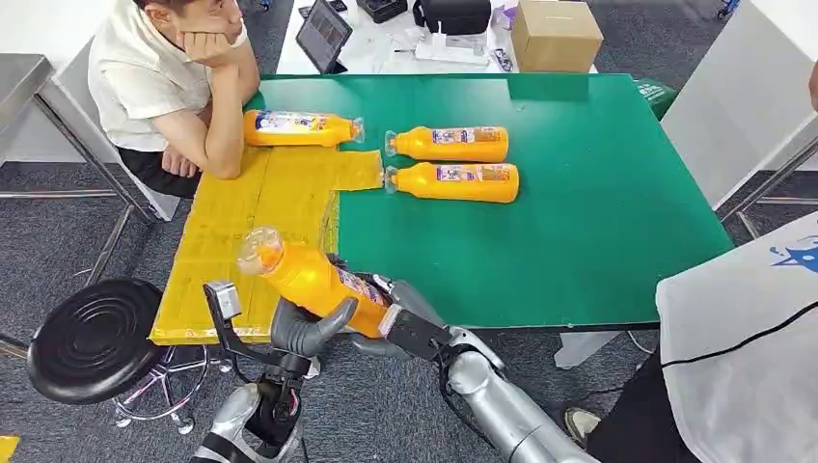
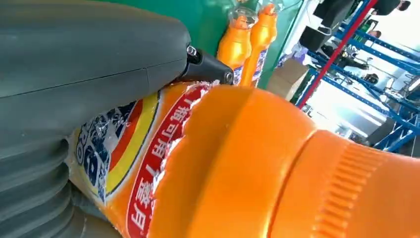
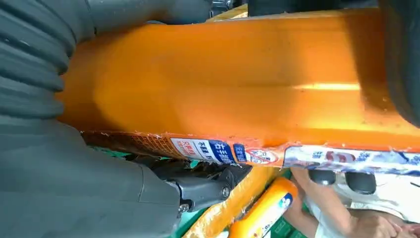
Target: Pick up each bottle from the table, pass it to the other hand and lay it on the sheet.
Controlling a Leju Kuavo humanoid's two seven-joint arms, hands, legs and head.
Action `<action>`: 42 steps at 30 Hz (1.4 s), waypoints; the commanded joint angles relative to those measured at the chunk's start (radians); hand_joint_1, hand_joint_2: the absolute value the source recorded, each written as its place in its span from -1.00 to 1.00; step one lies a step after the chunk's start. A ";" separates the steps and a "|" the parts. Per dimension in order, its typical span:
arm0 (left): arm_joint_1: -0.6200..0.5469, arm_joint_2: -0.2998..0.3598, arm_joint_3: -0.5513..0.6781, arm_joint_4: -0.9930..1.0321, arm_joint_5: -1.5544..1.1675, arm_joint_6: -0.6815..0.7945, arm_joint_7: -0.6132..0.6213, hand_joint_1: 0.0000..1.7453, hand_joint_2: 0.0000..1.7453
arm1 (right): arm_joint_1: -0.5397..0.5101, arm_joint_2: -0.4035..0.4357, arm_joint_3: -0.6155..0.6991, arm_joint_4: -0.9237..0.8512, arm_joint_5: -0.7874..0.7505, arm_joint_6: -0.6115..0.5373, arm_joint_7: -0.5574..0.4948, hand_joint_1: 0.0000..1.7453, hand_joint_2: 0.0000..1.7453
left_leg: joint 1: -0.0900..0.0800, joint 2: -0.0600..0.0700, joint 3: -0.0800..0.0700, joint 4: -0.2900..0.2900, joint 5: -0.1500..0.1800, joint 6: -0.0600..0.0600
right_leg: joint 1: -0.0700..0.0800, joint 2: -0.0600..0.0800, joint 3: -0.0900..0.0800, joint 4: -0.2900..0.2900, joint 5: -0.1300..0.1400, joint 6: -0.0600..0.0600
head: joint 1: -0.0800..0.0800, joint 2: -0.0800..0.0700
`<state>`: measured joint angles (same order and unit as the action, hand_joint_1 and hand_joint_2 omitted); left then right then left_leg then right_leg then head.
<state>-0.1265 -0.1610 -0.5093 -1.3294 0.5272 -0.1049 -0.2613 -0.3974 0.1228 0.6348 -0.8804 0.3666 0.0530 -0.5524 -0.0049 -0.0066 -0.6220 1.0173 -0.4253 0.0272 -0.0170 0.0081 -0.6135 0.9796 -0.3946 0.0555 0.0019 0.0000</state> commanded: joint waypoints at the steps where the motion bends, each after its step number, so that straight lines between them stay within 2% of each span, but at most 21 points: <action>1: -0.077 0.027 -0.045 0.100 0.048 -0.084 -0.004 1.00 1.00 | -0.044 -0.021 0.031 0.065 -0.032 0.013 -0.023 0.80 1.00 | 0.001 -0.002 0.003 -0.001 0.000 -0.001 | 0.001 -0.002 0.004 -0.001 -0.001 -0.002 | 0.000 0.000; 2: -0.070 0.030 -0.040 0.095 0.058 -0.095 -0.006 1.00 1.00 | -0.041 -0.018 0.028 0.058 -0.034 0.013 -0.024 0.36 1.00 | 0.000 -0.001 0.003 -0.001 0.000 -0.001 | 0.001 -0.002 0.003 -0.001 -0.001 -0.002 | 0.000 0.000; 3: -0.060 0.036 -0.037 0.084 0.060 -0.099 -0.007 1.00 1.00 | -0.033 -0.010 0.022 0.045 -0.036 0.001 -0.024 -0.92 1.00 | 0.001 -0.001 0.005 -0.001 -0.001 -0.002 | 0.001 -0.002 0.005 -0.001 -0.002 -0.002 | 0.000 0.000; 4: -0.053 0.038 -0.033 0.075 0.060 -0.098 -0.007 1.00 1.00 | -0.026 -0.006 0.018 0.034 -0.036 -0.010 -0.019 -1.00 1.00 | 0.001 0.000 0.005 -0.001 -0.001 -0.002 | 0.001 -0.001 0.005 -0.001 -0.002 -0.003 | 0.000 0.000; 5: -0.046 0.045 -0.030 0.064 0.042 -0.098 -0.015 1.00 1.00 | -0.012 0.002 0.014 0.013 -0.040 -0.020 -0.014 -1.00 -1.00 | 0.001 0.002 0.007 -0.001 -0.003 -0.003 | 0.002 0.000 0.007 0.000 -0.003 -0.003 | 0.000 0.000; 6: -0.046 0.050 -0.029 0.063 0.029 -0.098 -0.022 1.00 1.00 | -0.006 0.004 0.014 0.005 -0.039 -0.026 -0.012 -1.00 -1.00 | 0.000 0.001 0.002 -0.001 -0.001 -0.001 | 0.001 0.000 0.002 0.000 -0.001 -0.001 | 0.000 0.000; 8: -0.047 0.060 -0.014 0.073 0.024 -0.095 -0.023 1.00 1.00 | 0.003 0.009 0.019 -0.009 -0.029 -0.043 -0.011 -1.00 -1.00 | 0.001 0.001 0.006 -0.001 -0.002 -0.002 | 0.001 0.000 0.005 -0.001 -0.002 -0.003 | 0.000 0.000; 9: -0.053 0.064 0.023 0.091 0.009 -0.077 -0.031 1.00 1.00 | 0.015 0.006 0.035 -0.038 0.014 -0.096 -0.019 -1.00 -1.00 | 0.002 0.001 0.007 -0.001 -0.003 -0.003 | 0.002 -0.001 0.007 -0.001 -0.003 -0.003 | 0.000 0.000; 12: -0.063 0.068 0.074 0.099 -0.019 -0.025 -0.036 1.00 1.00 | 0.025 0.002 0.056 -0.063 0.050 -0.126 -0.019 -1.00 -1.00 | 0.001 0.003 0.006 -0.001 -0.002 -0.002 | 0.001 0.001 0.005 0.000 -0.002 -0.003 | 0.000 0.000; 13: -0.093 0.073 0.080 0.127 -0.244 0.192 -0.080 1.00 1.00 | 0.025 -0.020 0.083 -0.074 0.069 -0.087 0.020 -1.00 -1.00 | 0.002 0.003 0.006 -0.001 -0.002 -0.002 | 0.002 0.001 0.005 -0.001 -0.002 -0.003 | 0.000 0.000; 14: -0.112 0.064 0.083 0.155 -0.317 0.267 -0.064 1.00 1.00 | 0.025 -0.036 0.093 -0.083 0.073 -0.069 0.026 -1.00 -1.00 | 0.001 0.002 0.005 -0.001 -0.002 -0.002 | 0.002 0.000 0.004 -0.001 -0.001 -0.003 | 0.000 0.000; 16: -0.151 0.048 0.090 0.235 -0.474 0.330 -0.068 1.00 1.00 | 0.023 -0.088 0.094 -0.084 0.081 -0.036 0.013 -1.00 -1.00 | 0.002 -0.002 0.005 -0.001 -0.001 -0.002 | 0.002 -0.003 0.006 -0.001 -0.002 -0.003 | 0.000 0.000; 17: -0.146 0.044 0.103 0.241 -0.547 0.361 -0.079 1.00 1.00 | 0.024 -0.106 0.081 -0.090 0.120 -0.093 0.007 -1.00 -1.00 | 0.001 -0.003 0.005 -0.001 0.000 -0.002 | 0.001 -0.004 0.006 -0.001 -0.002 -0.002 | 0.001 0.000; 20: -0.103 0.038 0.169 0.179 -0.678 0.408 -0.096 1.00 1.00 | 0.038 -0.160 0.044 -0.145 0.188 -0.122 0.014 -1.00 -1.00 | 0.001 -0.002 0.004 -0.001 0.000 -0.001 | 0.001 -0.004 0.005 -0.001 -0.001 -0.002 | 0.000 0.000; 22: -0.094 0.045 0.194 0.143 -0.757 0.430 -0.083 1.00 1.00 | 0.069 -0.195 0.021 -0.206 0.167 -0.059 -0.011 -1.00 -1.00 | 0.000 -0.005 0.003 -0.001 0.001 0.000 | 0.001 -0.005 0.004 -0.001 -0.002 -0.002 | 0.000 0.000; 24: -0.105 0.040 0.226 0.146 -0.806 0.436 -0.066 1.00 1.00 | 0.098 -0.209 -0.004 -0.242 0.172 -0.047 -0.020 -1.00 -1.00 | 0.001 -0.003 0.001 -0.001 0.001 0.000 | 0.001 -0.004 0.003 -0.001 -0.001 -0.001 | 0.000 0.000; 31: -0.112 0.032 0.240 0.163 -0.818 0.430 -0.065 1.00 1.00 | 0.101 -0.198 -0.009 -0.239 0.177 -0.045 -0.020 -1.00 -1.00 | 0.000 -0.002 0.002 0.000 0.000 -0.001 | 0.001 -0.003 0.003 0.000 -0.001 -0.002 | 0.000 0.000; 34: -0.133 0.031 0.268 0.189 -0.887 0.452 -0.062 1.00 1.00 | 0.123 -0.186 -0.044 -0.247 0.185 -0.057 -0.025 -1.00 -1.00 | 0.001 -0.003 0.001 0.000 0.000 -0.001 | 0.001 -0.004 0.002 0.000 -0.001 -0.002 | 0.000 0.000; 38: -0.186 0.052 0.230 0.255 -1.114 0.553 -0.021 1.00 1.00 | 0.136 -0.174 -0.057 -0.242 0.178 -0.045 -0.051 -1.00 -1.00 | 0.001 -0.003 0.003 -0.001 0.000 -0.001 | 0.001 -0.005 0.004 0.000 -0.002 -0.002 | 0.000 0.000; 41: -0.336 0.055 0.168 0.507 -1.413 0.594 0.115 1.00 1.00 | 0.091 -0.135 -0.055 -0.189 0.153 -0.007 -0.087 -1.00 -1.00 | 0.001 -0.004 0.003 -0.001 0.000 -0.001 | 0.001 -0.005 0.005 0.000 -0.002 -0.003 | 0.000 0.000; 42: -0.367 0.052 0.163 0.562 -1.440 0.586 0.125 1.00 1.00 | 0.081 -0.129 -0.052 -0.179 0.151 -0.001 -0.091 -1.00 -1.00 | 0.000 -0.004 0.001 -0.001 0.001 0.000 | 0.001 -0.005 0.002 0.000 -0.001 -0.002 | 0.000 0.000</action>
<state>-0.2444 -0.1255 -0.2770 -1.1798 -0.6081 0.4480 -0.2661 -0.2558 -0.0507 0.5997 -1.1311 0.5413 0.0069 -0.6081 -0.0047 -0.0087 -0.6236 1.0173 -0.4242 0.0283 -0.0170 0.0057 -0.6142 0.9795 -0.3945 0.0554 0.0023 0.0000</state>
